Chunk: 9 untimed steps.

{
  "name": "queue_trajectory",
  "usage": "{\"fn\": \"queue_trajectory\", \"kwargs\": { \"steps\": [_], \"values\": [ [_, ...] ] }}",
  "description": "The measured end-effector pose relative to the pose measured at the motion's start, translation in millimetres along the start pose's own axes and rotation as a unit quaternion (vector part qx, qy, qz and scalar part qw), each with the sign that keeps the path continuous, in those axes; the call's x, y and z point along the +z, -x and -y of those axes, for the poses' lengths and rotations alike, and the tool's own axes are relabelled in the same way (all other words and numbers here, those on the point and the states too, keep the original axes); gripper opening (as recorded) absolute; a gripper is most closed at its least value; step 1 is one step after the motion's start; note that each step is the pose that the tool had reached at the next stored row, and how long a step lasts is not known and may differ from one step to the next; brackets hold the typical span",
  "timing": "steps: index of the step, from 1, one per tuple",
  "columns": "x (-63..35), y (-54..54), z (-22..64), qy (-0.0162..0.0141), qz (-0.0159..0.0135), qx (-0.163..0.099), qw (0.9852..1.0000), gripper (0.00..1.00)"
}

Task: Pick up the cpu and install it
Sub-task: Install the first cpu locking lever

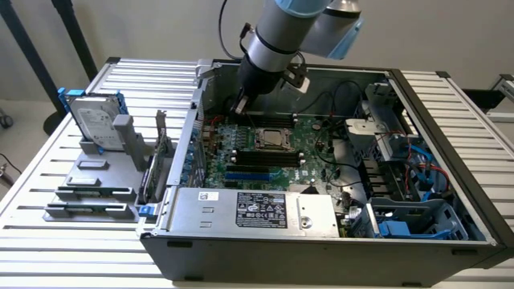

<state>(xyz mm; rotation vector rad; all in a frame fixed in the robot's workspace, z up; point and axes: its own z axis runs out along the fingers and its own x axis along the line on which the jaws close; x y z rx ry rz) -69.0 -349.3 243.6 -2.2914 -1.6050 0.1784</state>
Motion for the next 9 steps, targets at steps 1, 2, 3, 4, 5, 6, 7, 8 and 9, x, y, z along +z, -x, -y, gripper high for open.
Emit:
{"fn": "queue_trajectory", "kwargs": {
  "steps": [1,2,3,4,5,6,7,8,9],
  "values": [
    [-2.0,1.8,0.6,0.0000,-0.0001,0.000,1.0000,0.11],
    [-4.5,3.4,1.6,0.0000,-0.0001,0.000,1.0000,0.11],
    [-7.5,4.9,2.7,0.0001,-0.0001,0.000,1.0000,0.11],
    [-10.6,6.4,4.0,0.0001,-0.0002,0.000,1.0000,0.11],
    [-14.3,7.7,5.7,0.0001,-0.0003,0.001,1.0000,0.11],
    [-17.0,8.6,7.1,-0.0001,-0.0007,0.001,1.0000,0.11],
    [-18.6,9.1,8.3,-0.0004,-0.0019,0.001,1.0000,0.11],
    [-19.1,9.5,9.3,-0.0009,-0.0039,0.001,1.0000,0.11],
    [-18.9,9.9,10.2,-0.0017,-0.0066,0.002,1.0000,0.11]
  ]
}}
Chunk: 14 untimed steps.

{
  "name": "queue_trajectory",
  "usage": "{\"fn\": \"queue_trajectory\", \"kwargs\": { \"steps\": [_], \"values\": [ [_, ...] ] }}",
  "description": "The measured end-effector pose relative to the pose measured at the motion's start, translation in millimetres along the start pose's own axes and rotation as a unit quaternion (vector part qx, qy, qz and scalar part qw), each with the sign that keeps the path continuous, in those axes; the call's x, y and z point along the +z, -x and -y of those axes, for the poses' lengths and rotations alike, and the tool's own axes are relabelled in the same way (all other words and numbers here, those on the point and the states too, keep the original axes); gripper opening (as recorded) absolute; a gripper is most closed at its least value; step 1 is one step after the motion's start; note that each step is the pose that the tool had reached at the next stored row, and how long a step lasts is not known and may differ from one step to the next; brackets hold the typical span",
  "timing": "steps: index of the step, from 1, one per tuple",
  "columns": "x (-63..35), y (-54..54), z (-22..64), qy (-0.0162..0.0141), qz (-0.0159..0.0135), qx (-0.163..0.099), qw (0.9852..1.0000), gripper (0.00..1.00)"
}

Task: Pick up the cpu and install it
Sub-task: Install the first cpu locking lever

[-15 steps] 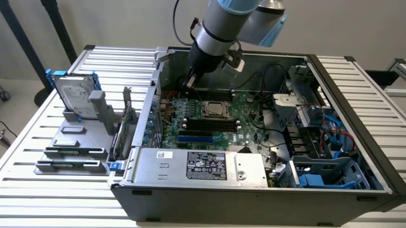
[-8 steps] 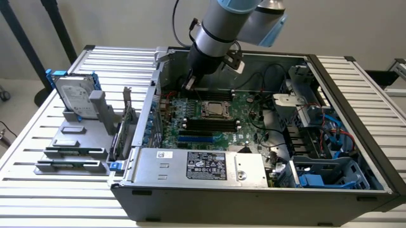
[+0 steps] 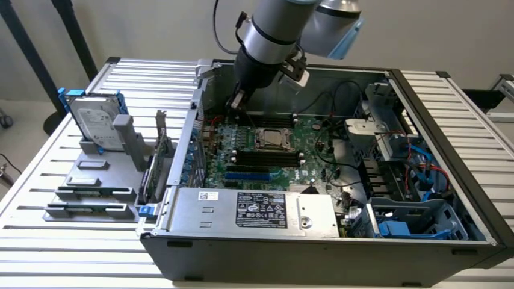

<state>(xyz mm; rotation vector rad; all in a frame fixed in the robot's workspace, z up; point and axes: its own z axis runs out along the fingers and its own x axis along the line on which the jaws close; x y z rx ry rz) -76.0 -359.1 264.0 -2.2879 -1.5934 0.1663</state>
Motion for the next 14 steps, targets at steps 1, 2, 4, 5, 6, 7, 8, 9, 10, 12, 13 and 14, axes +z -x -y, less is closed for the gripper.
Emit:
{"fn": "queue_trajectory", "kwargs": {
  "steps": [1,2,4,5,6,7,8,9,10,12,13,14],
  "values": [
    [0.2,0.3,0.9,-0.0008,-0.0033,0.002,1.0000,0.11],
    [0.5,0.6,1.6,-0.0012,-0.0063,0.004,1.0000,0.11],
    [0.8,1.0,2.5,-0.0010,-0.0109,0.011,0.9999,0.11],
    [1.1,1.1,2.7,-0.0007,-0.0130,0.016,0.9998,0.11],
    [1.5,1.2,2.7,-0.0002,-0.0153,0.021,0.9997,0.11],
    [2.1,1.3,2.5,0.0003,-0.0177,0.026,0.9995,0.11],
    [3.0,1.4,2.2,0.0008,-0.0202,0.032,0.9993,0.11],
    [3.9,1.5,1.8,0.0013,-0.0229,0.038,0.9990,0.11],
    [4.8,1.6,1.5,0.0018,-0.0254,0.044,0.9987,0.11],
    [6.7,1.8,0.8,0.0028,-0.0307,0.055,0.9980,0.11],
    [7.4,1.9,0.7,0.0030,-0.0331,0.060,0.9977,0.11],
    [8.1,2.0,0.6,0.0033,-0.0355,0.064,0.9973,0.11]
  ]
}}
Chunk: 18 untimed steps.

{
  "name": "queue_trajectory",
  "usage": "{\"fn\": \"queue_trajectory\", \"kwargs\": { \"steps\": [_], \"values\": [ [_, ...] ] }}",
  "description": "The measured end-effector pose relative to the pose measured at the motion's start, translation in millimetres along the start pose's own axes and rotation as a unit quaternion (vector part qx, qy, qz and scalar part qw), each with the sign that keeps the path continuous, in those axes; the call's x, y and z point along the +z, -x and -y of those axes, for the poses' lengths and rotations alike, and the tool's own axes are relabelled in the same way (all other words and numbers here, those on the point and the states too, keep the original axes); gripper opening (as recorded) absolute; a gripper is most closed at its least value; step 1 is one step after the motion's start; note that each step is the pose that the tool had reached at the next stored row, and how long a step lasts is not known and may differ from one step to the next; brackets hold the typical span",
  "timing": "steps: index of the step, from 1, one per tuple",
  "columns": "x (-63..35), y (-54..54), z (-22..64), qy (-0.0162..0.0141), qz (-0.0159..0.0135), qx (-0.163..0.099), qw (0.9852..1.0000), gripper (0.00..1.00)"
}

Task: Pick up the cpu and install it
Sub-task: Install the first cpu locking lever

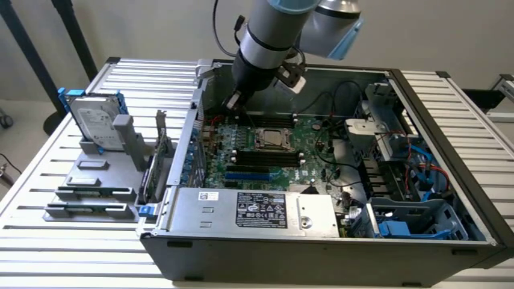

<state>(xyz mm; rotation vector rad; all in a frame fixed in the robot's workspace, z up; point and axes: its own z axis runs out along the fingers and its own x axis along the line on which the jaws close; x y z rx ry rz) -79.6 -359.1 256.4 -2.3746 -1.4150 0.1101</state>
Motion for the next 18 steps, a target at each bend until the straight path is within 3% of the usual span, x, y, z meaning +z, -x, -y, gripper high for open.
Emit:
{"fn": "queue_trajectory", "kwargs": {
  "steps": [4,10,12,16,18],
  "values": [
    [1.9,0.8,0.4,-0.0007,-0.0102,0.014,0.9999,0.11],
    [3.7,3.9,5.5,-0.0119,-0.0353,0.018,0.9991,0.11],
    [4.2,4.1,5.6,-0.0119,-0.0408,0.026,0.9988,0.11],
    [6.4,4.4,5.0,-0.0092,-0.0502,0.046,0.9976,0.11],
    [7.9,5.1,5.6,-0.0082,-0.0527,0.053,0.9972,0.11]
  ]
}}
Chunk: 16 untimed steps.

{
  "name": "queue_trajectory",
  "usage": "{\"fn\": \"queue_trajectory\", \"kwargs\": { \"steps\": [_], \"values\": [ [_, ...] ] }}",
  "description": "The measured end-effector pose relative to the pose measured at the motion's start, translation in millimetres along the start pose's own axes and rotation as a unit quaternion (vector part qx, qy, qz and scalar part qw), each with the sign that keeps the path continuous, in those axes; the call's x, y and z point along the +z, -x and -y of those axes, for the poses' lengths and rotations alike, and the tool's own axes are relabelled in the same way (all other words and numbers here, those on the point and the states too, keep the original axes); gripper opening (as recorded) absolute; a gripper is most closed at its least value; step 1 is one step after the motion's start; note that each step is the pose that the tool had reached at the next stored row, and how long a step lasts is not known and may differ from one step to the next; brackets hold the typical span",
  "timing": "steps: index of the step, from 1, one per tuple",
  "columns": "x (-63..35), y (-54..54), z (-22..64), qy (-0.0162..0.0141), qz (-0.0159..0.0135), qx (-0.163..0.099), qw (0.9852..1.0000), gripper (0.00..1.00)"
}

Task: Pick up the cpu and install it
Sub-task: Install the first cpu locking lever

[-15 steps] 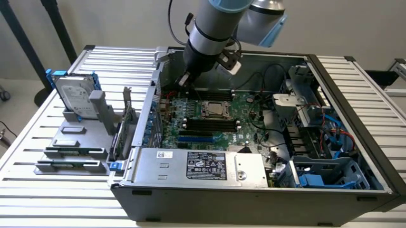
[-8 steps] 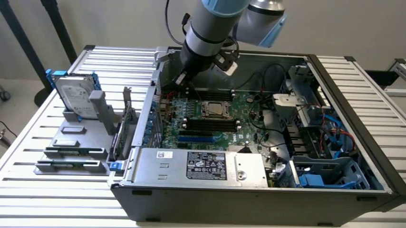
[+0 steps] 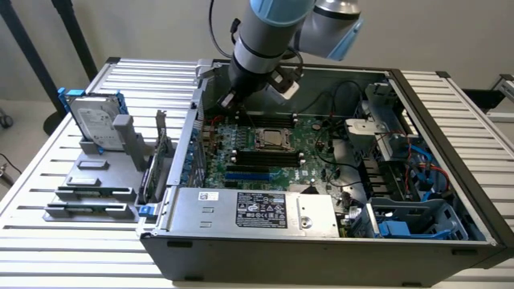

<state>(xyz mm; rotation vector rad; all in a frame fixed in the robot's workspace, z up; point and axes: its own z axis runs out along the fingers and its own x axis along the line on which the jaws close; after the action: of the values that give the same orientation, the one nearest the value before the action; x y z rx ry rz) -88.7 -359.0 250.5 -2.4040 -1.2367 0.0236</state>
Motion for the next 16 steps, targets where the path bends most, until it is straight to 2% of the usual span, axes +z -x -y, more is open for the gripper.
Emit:
{"fn": "queue_trajectory", "kwargs": {
  "steps": [3,5,7,10,12,14,16],
  "values": [
    [2.8,3.6,3.4,0.0004,-0.0019,0.003,1.0000,0.11],
    [4.1,5.3,5.4,-0.0003,-0.0049,0.006,1.0000,0.11],
    [5.4,6.4,6.4,-0.0025,-0.0115,0.010,0.9999,0.11],
    [6.6,7.1,6.6,-0.0073,-0.0256,0.015,0.9995,0.11],
    [7.5,7.3,6.2,-0.0085,-0.0339,0.022,0.9991,0.11],
    [9.0,7.6,5.7,-0.0072,-0.0399,0.031,0.9987,0.11],
    [10.6,7.9,4.9,-0.0044,-0.0447,0.039,0.9982,0.11]
  ]
}}
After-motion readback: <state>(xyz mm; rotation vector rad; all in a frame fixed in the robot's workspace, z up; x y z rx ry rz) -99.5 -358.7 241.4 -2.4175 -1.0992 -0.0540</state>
